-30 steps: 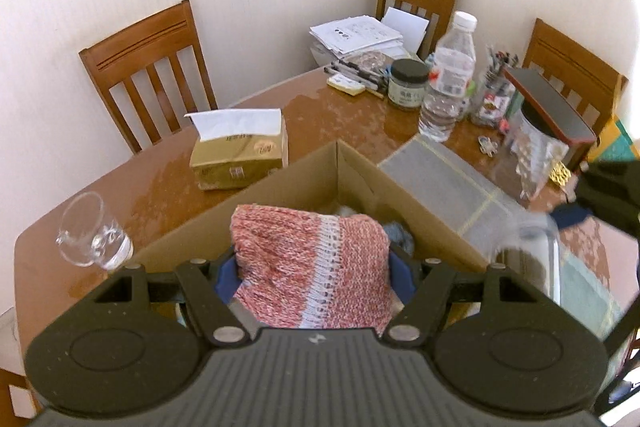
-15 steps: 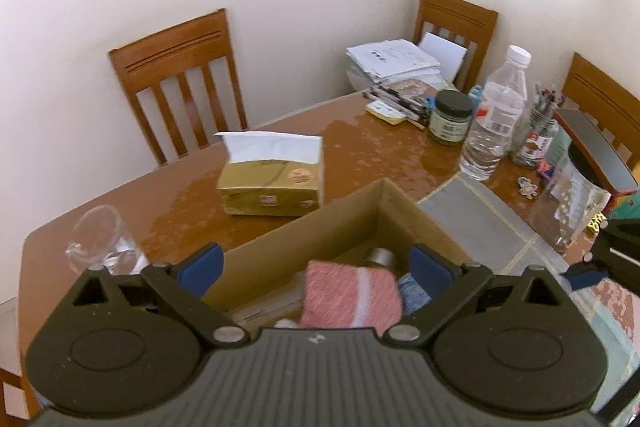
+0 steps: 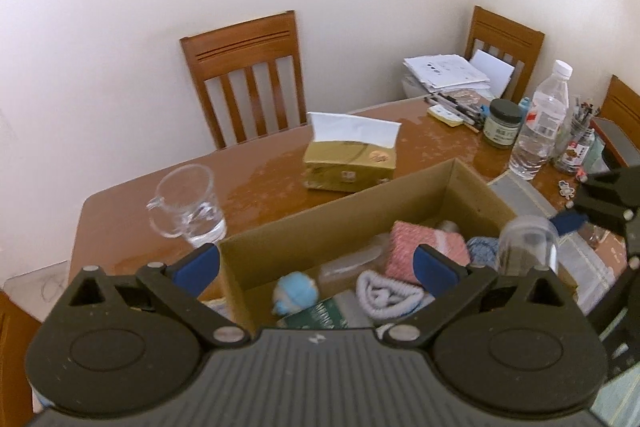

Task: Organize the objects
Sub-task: 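Carry pink sock into box with left gripper while right gripper carries cookie jar over box, then lower cookie jar into box and open right gripper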

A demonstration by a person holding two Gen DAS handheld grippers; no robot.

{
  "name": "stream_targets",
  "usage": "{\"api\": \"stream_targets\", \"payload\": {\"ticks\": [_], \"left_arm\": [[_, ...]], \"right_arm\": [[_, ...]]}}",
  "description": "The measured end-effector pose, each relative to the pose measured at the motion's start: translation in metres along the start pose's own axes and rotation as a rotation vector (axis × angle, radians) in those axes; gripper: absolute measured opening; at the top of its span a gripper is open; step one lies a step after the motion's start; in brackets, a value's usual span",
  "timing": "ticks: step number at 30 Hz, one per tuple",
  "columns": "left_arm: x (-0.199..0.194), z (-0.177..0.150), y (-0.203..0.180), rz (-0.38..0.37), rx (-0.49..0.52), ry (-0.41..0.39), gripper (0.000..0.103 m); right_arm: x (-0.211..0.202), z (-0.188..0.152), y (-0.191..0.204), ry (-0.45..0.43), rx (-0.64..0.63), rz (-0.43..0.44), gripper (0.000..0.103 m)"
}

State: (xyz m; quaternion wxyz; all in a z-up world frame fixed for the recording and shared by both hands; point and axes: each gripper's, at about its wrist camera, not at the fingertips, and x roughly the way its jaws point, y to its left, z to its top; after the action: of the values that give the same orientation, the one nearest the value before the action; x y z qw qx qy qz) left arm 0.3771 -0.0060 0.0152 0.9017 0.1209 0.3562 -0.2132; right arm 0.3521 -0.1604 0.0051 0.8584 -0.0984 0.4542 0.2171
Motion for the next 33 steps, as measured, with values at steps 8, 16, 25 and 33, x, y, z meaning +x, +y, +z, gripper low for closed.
{"api": "stream_targets", "payload": {"ticks": [8,16,25,33], "left_arm": [[-0.014,-0.023,0.015,0.048,-0.034,0.007,0.102],[-0.025,-0.047,0.018,0.088,-0.062,0.015,0.102],[-0.040,-0.069,0.002,0.123,-0.184,0.097,0.102],[-0.047,-0.078,-0.013,0.114,-0.338,0.247,0.102]], "right_arm": [[0.015,0.021,0.019,-0.002,-0.047,0.000,0.096],[0.022,0.025,0.031,0.035,-0.032,-0.058,0.103],[0.011,0.017,0.030,0.078,0.126,-0.136,0.103],[0.007,-0.020,0.026,0.152,0.312,-0.240,0.103]]}}
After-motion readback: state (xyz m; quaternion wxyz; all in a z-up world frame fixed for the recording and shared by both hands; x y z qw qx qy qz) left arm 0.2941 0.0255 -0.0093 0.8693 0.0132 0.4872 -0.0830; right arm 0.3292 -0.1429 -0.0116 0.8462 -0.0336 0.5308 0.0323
